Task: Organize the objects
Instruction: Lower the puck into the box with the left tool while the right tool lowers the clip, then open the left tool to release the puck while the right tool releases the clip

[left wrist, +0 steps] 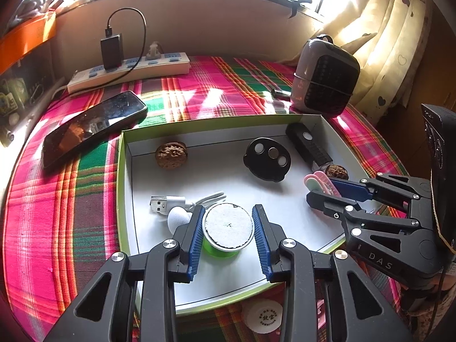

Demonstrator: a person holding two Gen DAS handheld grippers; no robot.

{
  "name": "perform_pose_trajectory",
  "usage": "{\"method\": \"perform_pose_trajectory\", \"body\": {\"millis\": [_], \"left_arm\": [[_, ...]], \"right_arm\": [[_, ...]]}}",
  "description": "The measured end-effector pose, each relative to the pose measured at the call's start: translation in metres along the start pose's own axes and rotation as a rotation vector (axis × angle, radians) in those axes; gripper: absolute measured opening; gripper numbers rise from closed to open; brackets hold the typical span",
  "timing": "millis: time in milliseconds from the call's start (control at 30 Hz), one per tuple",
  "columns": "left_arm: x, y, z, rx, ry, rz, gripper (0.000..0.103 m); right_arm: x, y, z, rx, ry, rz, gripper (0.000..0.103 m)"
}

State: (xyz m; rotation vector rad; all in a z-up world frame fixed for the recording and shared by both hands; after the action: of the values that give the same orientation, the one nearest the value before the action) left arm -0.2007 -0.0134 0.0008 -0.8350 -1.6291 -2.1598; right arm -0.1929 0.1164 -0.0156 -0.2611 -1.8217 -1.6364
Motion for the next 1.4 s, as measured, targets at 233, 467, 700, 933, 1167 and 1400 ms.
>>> {"method": "perform_pose_trajectory", "body": {"millis": [233,467,700,933,1167,1400], "left_arm": [[-0.0005,-0.0007,-0.0003,0.014,-0.012,-0.003,0.032],[-0.0009,-0.0015,0.0005,0.023,-0.019,-0.007,0.032],[-0.0010,-0.0022,0.0011,0.027,-0.022,-0.010,0.032],[-0.0018,-0.0025,0.0013,0.029,-0.024,-0.012,0.032],[-0.0029,-0.0016,0.0010,0.020,-0.018,-0.011,0.036],[-0.0033,0.0014,-0.0017,0.022,0.002,-0.010,0.040]], "right_arm": [[-0.0003,0.0003,-0.0011,-0.008,0.001,-0.001,0.025],[-0.0008,0.0005,-0.0007,-0.013,-0.001,0.000,0.025],[-0.0007,0.0005,-0.0009,-0.014,-0.002,0.000,0.025],[-0.0004,-0.0003,0.0002,-0.016,-0.005,0.000,0.025],[-0.0002,0.0002,-0.0001,-0.010,-0.016,0.000,0.028],[-0.0012,0.0040,-0.0008,-0.005,-0.026,0.008,0.036]]}}
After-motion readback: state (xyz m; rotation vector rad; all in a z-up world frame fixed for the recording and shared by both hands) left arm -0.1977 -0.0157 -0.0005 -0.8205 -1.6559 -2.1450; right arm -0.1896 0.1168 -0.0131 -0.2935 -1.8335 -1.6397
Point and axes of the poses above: each gripper's, at about its wrist camera, not at the fingertips, and y roughly against the way its jaws point, z to its right, x to its top, the point moved 3 cm from there along -y, roughly the way its jaws point, and after that the axes turned 1 degree about -x, right-handed, at the moved point
